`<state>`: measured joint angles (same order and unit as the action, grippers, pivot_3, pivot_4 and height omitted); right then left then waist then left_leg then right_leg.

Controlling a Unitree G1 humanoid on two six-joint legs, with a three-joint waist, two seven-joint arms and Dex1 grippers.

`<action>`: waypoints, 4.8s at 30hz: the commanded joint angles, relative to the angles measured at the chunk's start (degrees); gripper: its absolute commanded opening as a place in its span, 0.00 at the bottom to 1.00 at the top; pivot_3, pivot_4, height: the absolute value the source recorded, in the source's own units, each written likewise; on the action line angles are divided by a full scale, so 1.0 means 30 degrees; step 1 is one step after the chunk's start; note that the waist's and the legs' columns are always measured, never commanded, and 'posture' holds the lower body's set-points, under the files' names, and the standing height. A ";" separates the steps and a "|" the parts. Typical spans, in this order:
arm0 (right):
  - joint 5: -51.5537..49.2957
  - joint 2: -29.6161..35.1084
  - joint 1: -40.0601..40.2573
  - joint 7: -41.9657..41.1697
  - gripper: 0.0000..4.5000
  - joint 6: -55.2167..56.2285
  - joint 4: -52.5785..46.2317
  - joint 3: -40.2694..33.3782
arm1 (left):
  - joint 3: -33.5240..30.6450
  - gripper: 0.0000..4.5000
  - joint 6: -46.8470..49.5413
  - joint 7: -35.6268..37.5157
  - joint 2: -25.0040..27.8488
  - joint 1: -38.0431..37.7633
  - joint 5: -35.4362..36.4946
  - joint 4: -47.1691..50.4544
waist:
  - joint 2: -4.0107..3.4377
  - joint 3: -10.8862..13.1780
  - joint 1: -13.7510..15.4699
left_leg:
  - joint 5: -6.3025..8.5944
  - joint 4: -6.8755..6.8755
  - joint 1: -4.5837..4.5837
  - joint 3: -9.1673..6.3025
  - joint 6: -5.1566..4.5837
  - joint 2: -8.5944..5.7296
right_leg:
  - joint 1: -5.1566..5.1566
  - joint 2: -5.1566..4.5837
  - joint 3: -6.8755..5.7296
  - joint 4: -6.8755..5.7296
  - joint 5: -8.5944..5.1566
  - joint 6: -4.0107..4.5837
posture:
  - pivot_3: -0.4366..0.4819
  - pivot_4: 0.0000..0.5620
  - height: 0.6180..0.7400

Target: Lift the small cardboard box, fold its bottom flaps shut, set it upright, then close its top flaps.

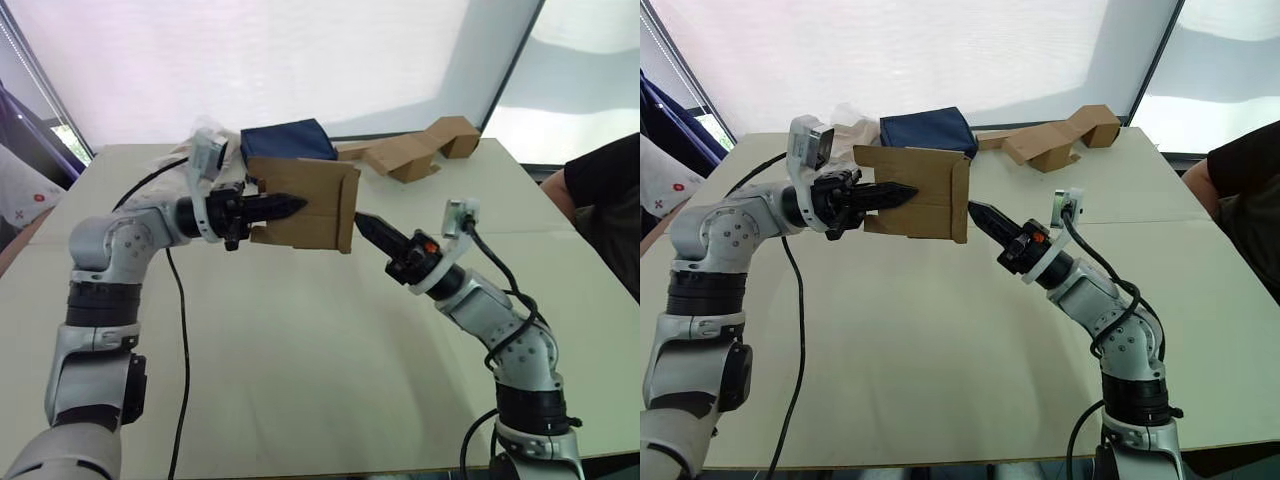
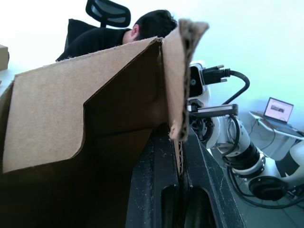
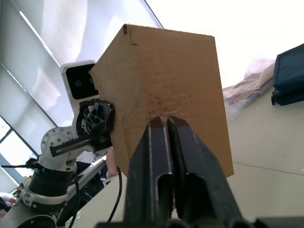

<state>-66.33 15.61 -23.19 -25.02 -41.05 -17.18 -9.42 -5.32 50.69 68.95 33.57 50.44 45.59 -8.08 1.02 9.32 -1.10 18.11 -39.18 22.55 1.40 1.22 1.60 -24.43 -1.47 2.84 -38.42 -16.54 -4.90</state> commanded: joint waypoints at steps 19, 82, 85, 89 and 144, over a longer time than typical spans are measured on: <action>-0.2092 -0.1328 0.0675 0.0187 0.58 0.0162 0.0212 -0.0606 | -0.0553 0.00 -0.0021 -0.0101 0.0218 0.0088 0.0427 0.0672 | 0.0000 0.0000 -0.0015 | 0.0000 0.0000 0.0000 0.0002 0.0000 0.0000 | 0.0000 0.0000 0.0000 0.0000 0.0000 0.0000 | 0.48 0.27 1.00; -0.3272 -0.4011 0.0170 0.1752 0.17 0.0035 -0.0595 0.0983 | -0.0478 0.00 -0.0485 -0.1081 -0.0227 -0.0734 0.0219 0.1268 | -0.0001 0.0000 -0.0021 | -0.0001 0.0002 0.0000 -0.0003 0.0001 0.0004 | 0.0000 -0.0012 0.0001 0.0000 0.0000 0.0000 | 0.48 0.27 1.00; -0.3387 -0.4001 0.0188 0.1799 0.17 -0.0045 -0.0659 0.0969 | -0.0481 0.00 -0.0503 -0.1111 -0.0230 -0.0780 0.0224 0.1308 | 0.0000 0.0000 -0.0012 | -0.0001 0.0002 0.0001 -0.0002 0.0001 0.0001 | 0.0000 -0.0014 0.0000 0.0000 0.0000 0.0000 | 0.48 0.27 1.00; -0.3550 -0.3735 0.0187 0.1780 0.17 -0.0164 -0.0679 0.0782 | -0.0559 0.00 -0.0600 -0.1128 -0.0275 -0.0821 0.0225 0.1184 | 0.0000 0.0000 -0.0019 | 0.0000 0.0002 0.0000 -0.0003 0.0001 0.0002 | 0.0000 -0.0010 0.0000 0.0000 0.0000 0.0000 | 0.48 0.27 1.00; -0.0124 -0.1677 -0.0219 0.1032 0.00 0.0275 0.0337 0.0440 | -0.0803 0.00 -0.0320 -0.1836 -0.0448 -0.1686 0.0765 0.1872 | -0.0001 0.0000 -0.0017 | 0.0000 0.0007 0.0000 -0.0001 0.0001 0.0002 | -0.0002 -0.0011 0.0001 0.0003 0.0000 0.0000 | 0.48 0.27 1.00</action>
<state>-66.03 9.14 -23.14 -20.81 -39.85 -14.17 -6.30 -6.03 49.76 63.93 32.20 45.23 46.76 -4.95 1.02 9.32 -1.15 18.11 -39.16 22.55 1.40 1.22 1.60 -24.44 -1.52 2.85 -38.41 -16.54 -4.90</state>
